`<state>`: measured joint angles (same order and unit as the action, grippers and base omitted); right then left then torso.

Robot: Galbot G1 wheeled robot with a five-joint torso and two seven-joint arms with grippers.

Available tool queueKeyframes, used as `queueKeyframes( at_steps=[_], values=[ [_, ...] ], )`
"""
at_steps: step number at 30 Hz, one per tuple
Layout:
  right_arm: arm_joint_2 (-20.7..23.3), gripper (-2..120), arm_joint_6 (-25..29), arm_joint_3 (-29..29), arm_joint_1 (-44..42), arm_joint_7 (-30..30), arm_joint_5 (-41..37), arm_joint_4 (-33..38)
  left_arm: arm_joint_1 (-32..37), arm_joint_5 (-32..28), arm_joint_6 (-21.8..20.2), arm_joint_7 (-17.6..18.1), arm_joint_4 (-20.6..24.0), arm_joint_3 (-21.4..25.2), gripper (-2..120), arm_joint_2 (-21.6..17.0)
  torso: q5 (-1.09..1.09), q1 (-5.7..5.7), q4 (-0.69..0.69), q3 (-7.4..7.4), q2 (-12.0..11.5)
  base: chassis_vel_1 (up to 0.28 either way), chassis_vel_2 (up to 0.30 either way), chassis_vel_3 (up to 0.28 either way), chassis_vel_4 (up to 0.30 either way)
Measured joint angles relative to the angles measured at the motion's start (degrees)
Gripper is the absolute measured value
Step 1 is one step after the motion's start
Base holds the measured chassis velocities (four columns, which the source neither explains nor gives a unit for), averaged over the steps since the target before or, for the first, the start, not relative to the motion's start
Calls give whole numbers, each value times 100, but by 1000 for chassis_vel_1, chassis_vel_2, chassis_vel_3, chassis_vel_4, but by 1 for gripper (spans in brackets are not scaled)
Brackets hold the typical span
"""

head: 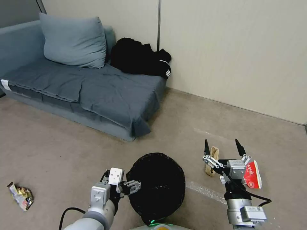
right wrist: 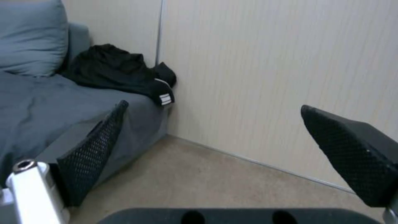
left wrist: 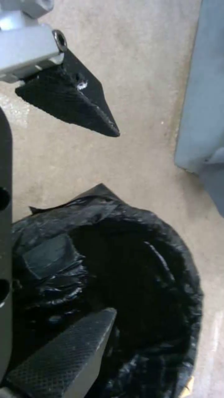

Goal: Pick up the trash bin, then pick up the garbage from the floor and place it into the trash bin.

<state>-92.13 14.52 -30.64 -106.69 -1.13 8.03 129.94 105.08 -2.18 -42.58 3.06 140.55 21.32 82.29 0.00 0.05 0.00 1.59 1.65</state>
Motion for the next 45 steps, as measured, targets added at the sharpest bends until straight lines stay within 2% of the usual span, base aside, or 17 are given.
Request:
queueKeyframes(
  at_steps=[11,21,27,33,37,39,41,43,45],
  values=[
    [0,100,27,-5,-17,-11,4,0,47,61,17,35,-151,-61,100,-10,0,0,0,0,0,0,0,0,0],
    [0,100,75,-34,-54,-26,-1,2,-239,55,34,159,-683,22,100,110,0,0,0,0,0,0,0,0,0],
    [0,100,137,-29,-78,-30,189,-51,-565,-67,41,176,-1157,63,98,242,0,0,0,0,0,0,0,0,0],
    [0,100,138,-6,-106,-45,143,-49,-694,-156,68,176,-1442,57,93,317,0,0,0,0,0,0,0,0,0],
    [0,100,134,-8,-127,-45,128,-36,-762,-222,75,196,-1610,-1,75,381,0,0,0,0,0,0,0,0,0],
    [0,100,134,-8,-129,-45,128,-36,-763,-224,76,198,-1615,-7,74,384,0,0,0,0,0,0,0,0,0],
    [0,100,126,1,-134,-45,130,-37,-747,-224,80,220,-1649,-65,60,394,0,0,0,0,0,0,0,0,0],
    [0,100,113,3,-130,-45,129,-36,-732,-215,86,224,-1651,-81,57,398,0,0,0,0,0,0,0,0,0],
    [0,100,84,3,-116,-44,152,-24,-681,-178,97,225,-1647,-130,47,414,0,0,0,0,0,0,0,0,0]
  ],
)
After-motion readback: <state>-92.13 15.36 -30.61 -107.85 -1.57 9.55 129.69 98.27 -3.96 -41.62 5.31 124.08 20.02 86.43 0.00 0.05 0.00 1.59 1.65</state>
